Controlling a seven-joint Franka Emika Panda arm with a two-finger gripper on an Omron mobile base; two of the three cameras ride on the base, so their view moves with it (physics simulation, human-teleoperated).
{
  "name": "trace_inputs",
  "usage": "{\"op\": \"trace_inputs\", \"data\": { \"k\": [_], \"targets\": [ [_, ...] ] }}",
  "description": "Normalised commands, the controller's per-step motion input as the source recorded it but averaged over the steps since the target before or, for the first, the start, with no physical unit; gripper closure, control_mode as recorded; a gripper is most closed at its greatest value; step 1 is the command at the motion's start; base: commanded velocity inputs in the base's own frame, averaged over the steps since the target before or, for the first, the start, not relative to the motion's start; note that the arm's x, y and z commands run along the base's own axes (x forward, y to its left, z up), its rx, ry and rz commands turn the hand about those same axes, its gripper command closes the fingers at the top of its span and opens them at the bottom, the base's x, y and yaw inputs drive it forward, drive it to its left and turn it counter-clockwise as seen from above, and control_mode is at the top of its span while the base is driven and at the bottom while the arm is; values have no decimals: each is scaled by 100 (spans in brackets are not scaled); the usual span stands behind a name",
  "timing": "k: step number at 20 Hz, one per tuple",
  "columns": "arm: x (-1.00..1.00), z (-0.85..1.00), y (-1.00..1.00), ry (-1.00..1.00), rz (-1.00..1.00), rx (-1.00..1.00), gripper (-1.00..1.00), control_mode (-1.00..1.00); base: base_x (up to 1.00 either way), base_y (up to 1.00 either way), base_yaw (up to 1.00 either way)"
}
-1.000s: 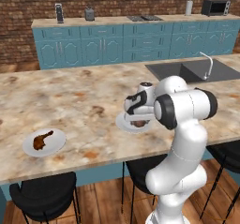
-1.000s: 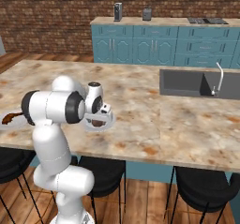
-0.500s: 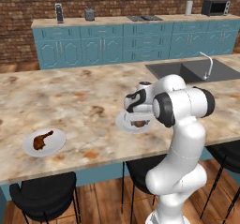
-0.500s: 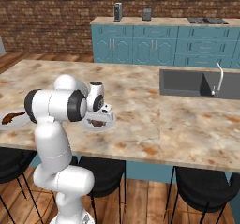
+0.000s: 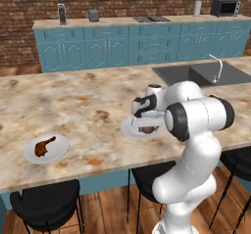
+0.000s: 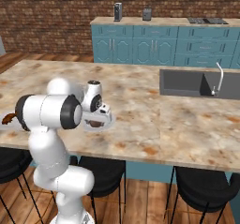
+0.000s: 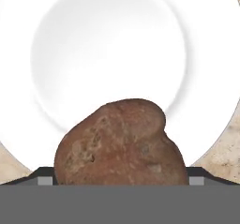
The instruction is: Transport the chicken drumstick and potato to the fridge. Place the chicken drumstick on the rack containing meat and place the potato on the rack containing the vegetable, ensuring meats and vegetables are on different racks.
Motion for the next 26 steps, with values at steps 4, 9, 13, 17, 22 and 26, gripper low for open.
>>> {"op": "trace_inputs", "data": {
  "k": [4,9,13,17,22,26],
  "targets": [
    [-82,92,0,-7,0,0,100,-100,0,0,0],
    [-89,100,0,0,0,-1,100,-100,0,0,0],
    [-100,100,0,-18,0,-4,100,-100,0,0,0],
    [-100,100,0,-36,0,-4,100,-100,0,0,0],
    [-100,97,0,-15,-3,0,100,-100,0,0,0],
    [-96,94,0,-14,-1,0,100,-100,0,0,0]
  ]
}}
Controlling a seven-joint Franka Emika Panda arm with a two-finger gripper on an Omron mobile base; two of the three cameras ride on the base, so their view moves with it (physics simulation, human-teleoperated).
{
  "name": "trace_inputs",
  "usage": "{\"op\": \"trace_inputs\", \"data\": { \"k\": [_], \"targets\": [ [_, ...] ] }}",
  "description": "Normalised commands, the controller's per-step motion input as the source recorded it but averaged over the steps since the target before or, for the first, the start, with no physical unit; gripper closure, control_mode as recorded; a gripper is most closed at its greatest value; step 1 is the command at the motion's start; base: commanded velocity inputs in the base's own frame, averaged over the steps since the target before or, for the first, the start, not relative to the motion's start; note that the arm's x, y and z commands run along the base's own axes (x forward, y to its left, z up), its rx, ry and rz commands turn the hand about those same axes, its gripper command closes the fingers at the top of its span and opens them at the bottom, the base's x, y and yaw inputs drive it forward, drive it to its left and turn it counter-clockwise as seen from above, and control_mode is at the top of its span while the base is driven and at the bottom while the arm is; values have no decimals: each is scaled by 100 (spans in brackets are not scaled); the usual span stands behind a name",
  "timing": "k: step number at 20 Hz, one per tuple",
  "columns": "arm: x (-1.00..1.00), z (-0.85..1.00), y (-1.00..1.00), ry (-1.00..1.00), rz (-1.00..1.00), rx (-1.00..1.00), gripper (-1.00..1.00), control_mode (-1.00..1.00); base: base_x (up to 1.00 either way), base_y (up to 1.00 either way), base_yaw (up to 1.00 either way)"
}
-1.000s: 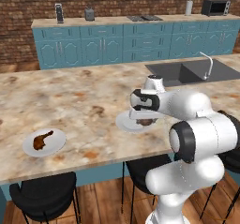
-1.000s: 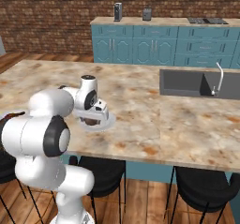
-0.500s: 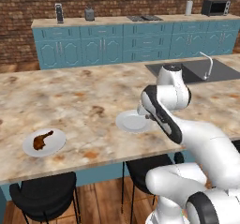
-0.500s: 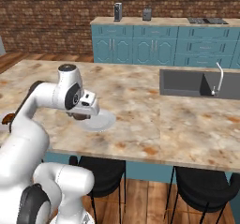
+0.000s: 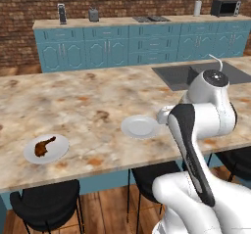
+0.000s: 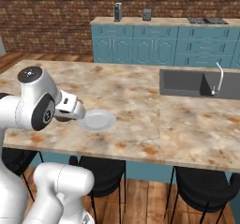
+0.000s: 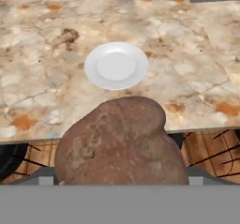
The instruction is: Transport the chicken drumstick and potato to the fridge. Place the chicken drumstick on the rack containing meat and place the potato on the rack containing the vegetable, ensuring meats and vegetables are on different racks.
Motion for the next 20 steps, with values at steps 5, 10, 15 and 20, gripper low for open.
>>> {"op": "trace_inputs", "data": {
  "k": [5,10,15,20],
  "targets": [
    [-72,87,0,-11,0,0,100,-100,0,0,0],
    [-44,39,-1,-5,0,0,100,100,-29,-15,-1],
    [0,0,0,0,0,0,100,100,-33,-79,-14],
    [0,0,0,0,0,0,100,100,-16,-55,-75]
  ]
}}
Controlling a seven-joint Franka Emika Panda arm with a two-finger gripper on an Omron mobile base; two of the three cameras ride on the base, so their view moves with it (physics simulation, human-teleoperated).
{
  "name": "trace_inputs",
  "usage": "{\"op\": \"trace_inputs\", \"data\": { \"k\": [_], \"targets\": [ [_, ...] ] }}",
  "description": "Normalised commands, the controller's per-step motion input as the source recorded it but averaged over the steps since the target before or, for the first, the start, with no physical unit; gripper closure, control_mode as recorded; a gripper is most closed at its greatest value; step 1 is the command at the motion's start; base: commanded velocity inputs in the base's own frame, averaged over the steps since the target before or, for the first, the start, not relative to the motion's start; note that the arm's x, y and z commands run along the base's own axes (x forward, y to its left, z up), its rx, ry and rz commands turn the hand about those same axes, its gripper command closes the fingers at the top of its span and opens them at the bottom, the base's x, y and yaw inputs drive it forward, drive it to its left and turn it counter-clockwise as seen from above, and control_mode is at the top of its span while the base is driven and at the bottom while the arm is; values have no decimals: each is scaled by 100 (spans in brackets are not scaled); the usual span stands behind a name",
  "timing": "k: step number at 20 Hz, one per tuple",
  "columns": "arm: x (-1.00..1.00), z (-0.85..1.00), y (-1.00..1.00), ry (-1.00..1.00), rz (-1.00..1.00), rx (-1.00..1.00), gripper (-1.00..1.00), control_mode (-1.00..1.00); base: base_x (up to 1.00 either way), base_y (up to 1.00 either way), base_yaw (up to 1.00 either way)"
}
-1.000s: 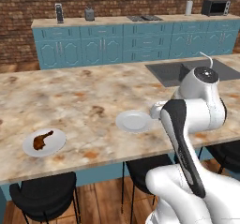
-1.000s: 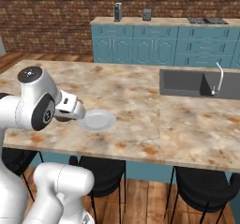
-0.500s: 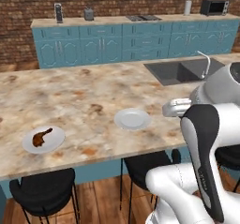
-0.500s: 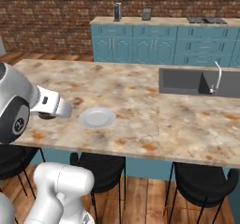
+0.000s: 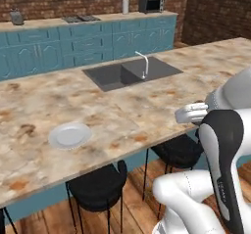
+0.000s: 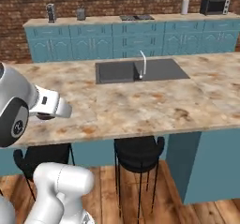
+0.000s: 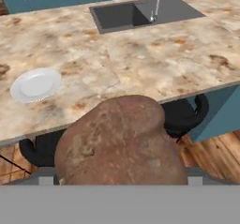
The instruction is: Transport the chicken drumstick and potato to the fridge. Place the chicken drumstick on the rack containing meat and place the potato on the rack containing the vegetable, ensuring meats and vegetables are on different racks.
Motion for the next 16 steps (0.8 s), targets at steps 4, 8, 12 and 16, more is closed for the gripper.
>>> {"op": "trace_inputs", "data": {
  "k": [4,8,12,16],
  "targets": [
    [0,0,0,0,0,0,100,100,0,0,-100],
    [0,0,0,0,0,0,100,100,0,0,-100],
    [0,0,0,0,0,0,100,100,0,0,-100],
    [0,0,0,0,0,0,100,100,0,0,-100]
  ]
}}
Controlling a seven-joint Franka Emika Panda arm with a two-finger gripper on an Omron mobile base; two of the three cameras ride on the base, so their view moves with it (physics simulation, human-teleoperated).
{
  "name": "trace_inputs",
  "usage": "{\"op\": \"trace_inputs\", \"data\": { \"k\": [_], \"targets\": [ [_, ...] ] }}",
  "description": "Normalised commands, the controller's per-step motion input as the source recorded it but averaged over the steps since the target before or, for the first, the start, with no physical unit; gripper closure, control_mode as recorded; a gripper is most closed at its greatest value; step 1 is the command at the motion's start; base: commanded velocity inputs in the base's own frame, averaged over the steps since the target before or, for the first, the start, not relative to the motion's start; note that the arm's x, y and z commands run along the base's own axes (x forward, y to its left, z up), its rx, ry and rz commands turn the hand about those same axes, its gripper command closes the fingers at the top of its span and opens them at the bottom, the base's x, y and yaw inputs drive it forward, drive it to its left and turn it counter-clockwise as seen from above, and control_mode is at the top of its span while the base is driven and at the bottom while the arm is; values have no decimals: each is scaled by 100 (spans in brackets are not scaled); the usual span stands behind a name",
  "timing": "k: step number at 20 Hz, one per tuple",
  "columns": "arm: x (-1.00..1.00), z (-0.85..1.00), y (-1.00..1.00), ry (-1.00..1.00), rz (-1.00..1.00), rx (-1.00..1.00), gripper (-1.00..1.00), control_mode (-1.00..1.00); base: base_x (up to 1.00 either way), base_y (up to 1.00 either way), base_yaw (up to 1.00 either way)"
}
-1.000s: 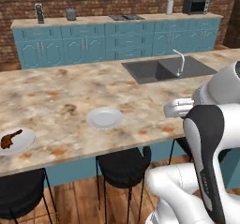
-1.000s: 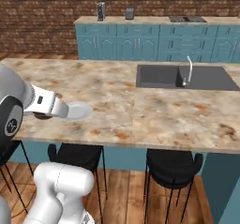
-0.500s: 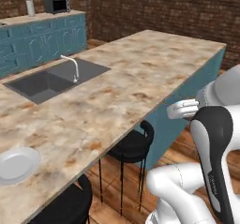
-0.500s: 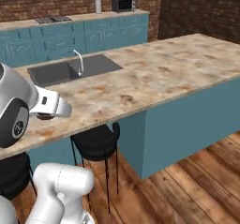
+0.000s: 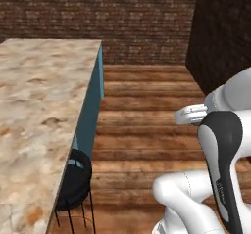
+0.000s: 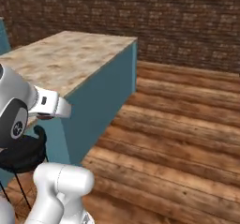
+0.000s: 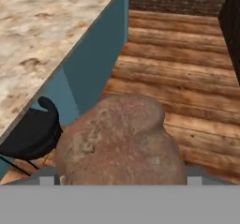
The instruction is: Transport the chicken drumstick and potato to the fridge. Place the chicken drumstick on the rack containing meat and place the potato on the rack containing the vegetable, ensuring meats and vegetables are on different racks.
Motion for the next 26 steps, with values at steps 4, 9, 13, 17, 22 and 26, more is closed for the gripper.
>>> {"op": "trace_inputs", "data": {
  "k": [4,9,13,17,22,26],
  "targets": [
    [0,0,0,0,0,0,100,100,-44,5,-93],
    [0,0,0,0,0,0,100,100,-10,1,-99],
    [0,0,0,0,0,0,100,100,0,0,-100],
    [0,0,0,0,0,0,100,100,0,0,-100],
    [0,0,0,0,0,0,100,100,0,0,-100],
    [0,0,0,0,0,0,100,100,0,0,-100]
  ]
}}
